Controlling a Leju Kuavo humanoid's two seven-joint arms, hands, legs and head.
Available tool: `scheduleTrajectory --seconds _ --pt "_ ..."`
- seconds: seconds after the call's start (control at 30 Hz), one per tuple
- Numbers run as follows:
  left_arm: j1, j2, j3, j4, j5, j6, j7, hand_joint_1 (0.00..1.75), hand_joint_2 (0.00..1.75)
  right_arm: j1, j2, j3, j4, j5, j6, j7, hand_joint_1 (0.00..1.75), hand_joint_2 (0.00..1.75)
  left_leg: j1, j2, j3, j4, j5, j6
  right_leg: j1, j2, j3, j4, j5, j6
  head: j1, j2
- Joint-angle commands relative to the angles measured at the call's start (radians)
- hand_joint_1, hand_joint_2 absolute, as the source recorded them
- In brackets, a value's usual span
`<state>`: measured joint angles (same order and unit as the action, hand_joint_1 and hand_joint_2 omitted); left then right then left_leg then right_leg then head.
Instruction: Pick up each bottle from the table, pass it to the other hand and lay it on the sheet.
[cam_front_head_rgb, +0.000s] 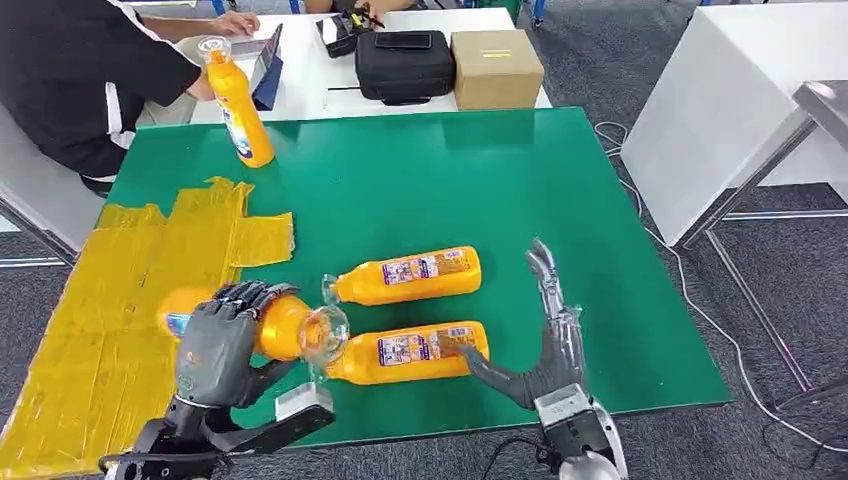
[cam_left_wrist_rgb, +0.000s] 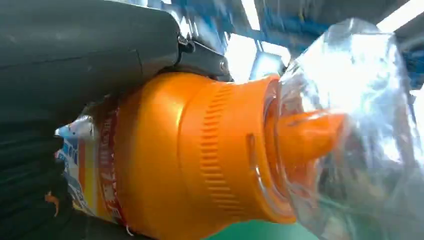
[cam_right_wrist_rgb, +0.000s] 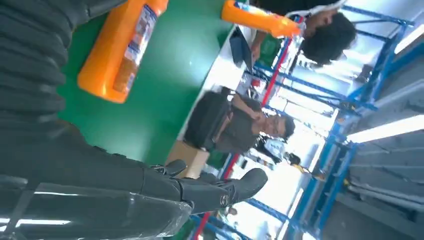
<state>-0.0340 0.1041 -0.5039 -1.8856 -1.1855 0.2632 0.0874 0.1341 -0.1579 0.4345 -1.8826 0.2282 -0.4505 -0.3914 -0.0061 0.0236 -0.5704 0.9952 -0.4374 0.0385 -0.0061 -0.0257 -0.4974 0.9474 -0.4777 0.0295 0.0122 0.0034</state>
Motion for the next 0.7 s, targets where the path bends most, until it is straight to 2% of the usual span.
scheduleTrajectory --seconds 0.03,0.1,0.2,0.37,0.4,0.53,0.6,0.7 --pt "-0.022 -0.006 0.095 0.173 -0.347 -0.015 0.134 1.75 1.75 0.049 0.028 -0.08 -0.121 0.075 0.009 0.009 0.0 1.75 0.0 -0.003 0.003 -0.001 0.0 -0.003 -0.001 0.001 0.003 -0.001 -0.001 -0.001 0.0 0.0" --pt "-0.051 0.009 0.091 0.242 -0.385 -0.048 0.18 1.75 1.75 0.05 0.032 -0.09 -0.132 0.086 0.008 0.007 0.0 1.75 0.0 -0.004 0.004 -0.002 0.0 -0.004 0.0 0.001 0.004 -0.002 -0.001 -0.001 0.0 0.0" --pt "-0.086 -0.003 0.109 0.317 -0.385 -0.063 0.188 1.75 1.75 0.059 0.028 -0.098 -0.15 0.098 0.006 0.004 0.0 1.75 0.0 -0.006 0.003 -0.002 0.001 -0.003 -0.001 -0.002 0.004 -0.002 -0.001 -0.001 0.0 0.0" --pt "-0.106 0.001 0.103 0.339 -0.385 -0.075 0.2 1.75 1.75 0.067 0.022 -0.1 -0.163 0.102 0.008 0.001 0.0 1.75 0.0 -0.005 0.003 -0.001 0.0 -0.003 0.0 -0.001 0.003 -0.001 -0.001 -0.001 0.0 0.0" --pt "-0.12 0.01 0.089 0.353 -0.385 -0.106 0.224 1.75 1.75 0.071 0.011 -0.095 -0.175 0.096 0.023 -0.016 0.0 1.75 0.0 -0.003 0.002 -0.001 0.0 -0.002 -0.001 0.0 0.002 -0.001 -0.001 -0.001 0.0 0.0" --pt "-0.174 -0.033 0.14 0.474 -0.38 -0.139 0.182 1.75 1.75 0.108 -0.031 -0.106 -0.236 0.001 0.107 -0.08 0.0 1.75 0.0 -0.005 0.003 -0.001 0.0 -0.003 0.0 -0.001 0.003 -0.001 -0.001 -0.001 0.0 0.0" --pt "-0.215 -0.037 0.141 0.554 -0.385 -0.12 0.176 1.75 1.75 0.126 -0.019 -0.121 -0.26 0.016 0.13 -0.091 0.0 1.75 0.0 -0.006 0.002 -0.001 0.0 -0.002 0.0 -0.003 0.003 -0.001 -0.001 -0.001 0.0 0.0" --pt "-0.274 0.04 0.021 0.619 -0.385 -0.108 0.297 1.75 1.75 0.125 0.005 -0.126 -0.266 0.062 0.156 -0.078 0.0 1.75 0.0 -0.006 0.002 -0.001 0.001 -0.003 0.0 -0.003 0.002 -0.001 -0.001 -0.001 0.0 0.0"
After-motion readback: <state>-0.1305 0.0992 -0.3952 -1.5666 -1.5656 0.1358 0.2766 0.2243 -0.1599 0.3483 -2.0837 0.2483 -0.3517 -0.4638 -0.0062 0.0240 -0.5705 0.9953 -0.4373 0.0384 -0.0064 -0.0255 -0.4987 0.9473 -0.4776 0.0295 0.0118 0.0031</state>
